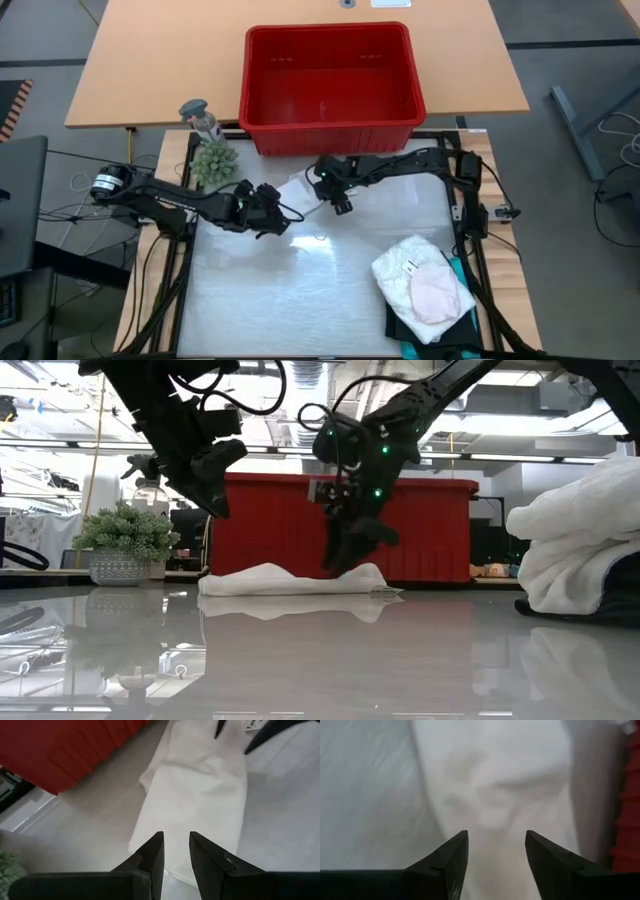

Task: Fold Laundry from Bin
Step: Fold the white boxers

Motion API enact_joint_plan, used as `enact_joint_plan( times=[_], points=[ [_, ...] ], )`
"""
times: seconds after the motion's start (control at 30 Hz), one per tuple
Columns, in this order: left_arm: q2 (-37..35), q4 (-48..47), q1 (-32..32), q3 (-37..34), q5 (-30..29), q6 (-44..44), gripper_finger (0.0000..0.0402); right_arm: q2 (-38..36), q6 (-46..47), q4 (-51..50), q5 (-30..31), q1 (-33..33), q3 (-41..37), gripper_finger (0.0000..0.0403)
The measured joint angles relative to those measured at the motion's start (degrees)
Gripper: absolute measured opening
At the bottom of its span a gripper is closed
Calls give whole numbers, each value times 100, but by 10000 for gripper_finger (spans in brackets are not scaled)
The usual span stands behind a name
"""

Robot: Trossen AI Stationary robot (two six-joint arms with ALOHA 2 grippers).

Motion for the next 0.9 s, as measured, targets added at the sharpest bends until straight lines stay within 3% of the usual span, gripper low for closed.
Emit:
enact_joint_plan(
  times=[0.37, 0.67, 0.9],
  points=[
    [0, -71, -65, 1, 256, -154, 82, 374, 578, 764, 5, -159, 37, 167],
    [0, -269, -219, 4, 471, -155, 82, 546, 1276, 284, -73, 352, 157, 129],
    [0, -378, -348, 4, 434, -139, 82, 403, 1917, -849, -425, 1155, 160, 123]
  ],
)
